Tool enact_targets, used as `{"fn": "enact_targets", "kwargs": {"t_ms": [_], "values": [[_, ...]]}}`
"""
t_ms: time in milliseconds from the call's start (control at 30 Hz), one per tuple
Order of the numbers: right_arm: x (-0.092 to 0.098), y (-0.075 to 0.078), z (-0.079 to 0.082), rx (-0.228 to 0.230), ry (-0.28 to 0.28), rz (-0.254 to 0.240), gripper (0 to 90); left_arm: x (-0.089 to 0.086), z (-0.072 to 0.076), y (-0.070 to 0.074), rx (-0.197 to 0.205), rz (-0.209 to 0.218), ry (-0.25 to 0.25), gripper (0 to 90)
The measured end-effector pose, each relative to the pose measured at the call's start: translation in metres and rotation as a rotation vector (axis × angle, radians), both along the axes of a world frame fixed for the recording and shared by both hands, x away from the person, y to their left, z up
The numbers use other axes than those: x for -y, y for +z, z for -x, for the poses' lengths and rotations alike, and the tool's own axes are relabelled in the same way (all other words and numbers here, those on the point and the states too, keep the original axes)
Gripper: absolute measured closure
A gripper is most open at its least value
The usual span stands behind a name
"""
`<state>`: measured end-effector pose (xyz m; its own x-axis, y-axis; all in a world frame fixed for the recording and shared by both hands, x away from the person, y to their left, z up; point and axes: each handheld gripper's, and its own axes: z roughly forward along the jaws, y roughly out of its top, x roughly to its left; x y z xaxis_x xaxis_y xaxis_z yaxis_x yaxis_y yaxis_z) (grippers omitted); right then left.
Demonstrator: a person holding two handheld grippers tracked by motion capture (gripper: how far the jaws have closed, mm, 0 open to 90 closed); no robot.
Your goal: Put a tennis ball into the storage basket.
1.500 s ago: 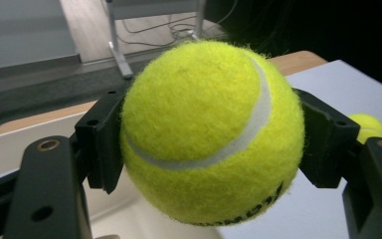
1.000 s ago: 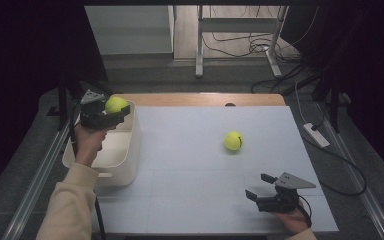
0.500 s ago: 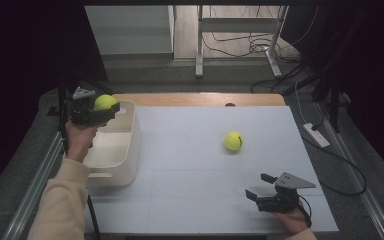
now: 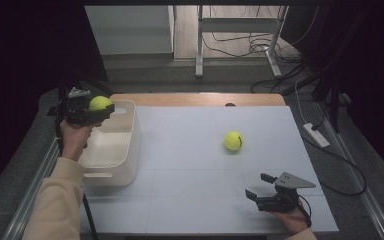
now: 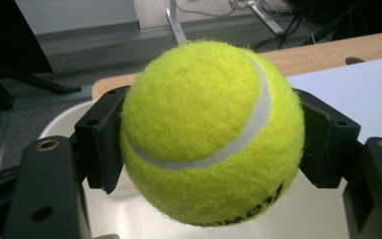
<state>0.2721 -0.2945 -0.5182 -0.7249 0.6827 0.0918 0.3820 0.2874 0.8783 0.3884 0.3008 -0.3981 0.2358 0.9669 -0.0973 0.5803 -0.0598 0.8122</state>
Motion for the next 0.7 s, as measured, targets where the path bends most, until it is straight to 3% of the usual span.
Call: {"fn": "enact_targets", "kwargs": {"t_ms": [100, 300, 467, 700], "values": [[0.000, 0.000, 0.000, 0.000, 0.001, 0.000, 12.3, 0.001, -0.003, -0.004, -0.038, -0.005, -0.020, 26.1], [0.000, 0.000, 0.000, 0.000, 0.001, 0.000, 12.3, 0.000, -0.004, -0.004, -0.056, -0.002, -0.017, 25.5], [0.000, 0.000, 0.000, 0.000, 0.003, 0.000, 12.3, -0.001, 0.000, 0.002, -0.022, 0.039, 0.014, 15.5], [-0.001, 0.001, 0.000, 0.000, 0.004, -0.010, 12.3, 0.011, 0.009, 0.009, 0.014, 0.087, -0.056, 9.6]]}}
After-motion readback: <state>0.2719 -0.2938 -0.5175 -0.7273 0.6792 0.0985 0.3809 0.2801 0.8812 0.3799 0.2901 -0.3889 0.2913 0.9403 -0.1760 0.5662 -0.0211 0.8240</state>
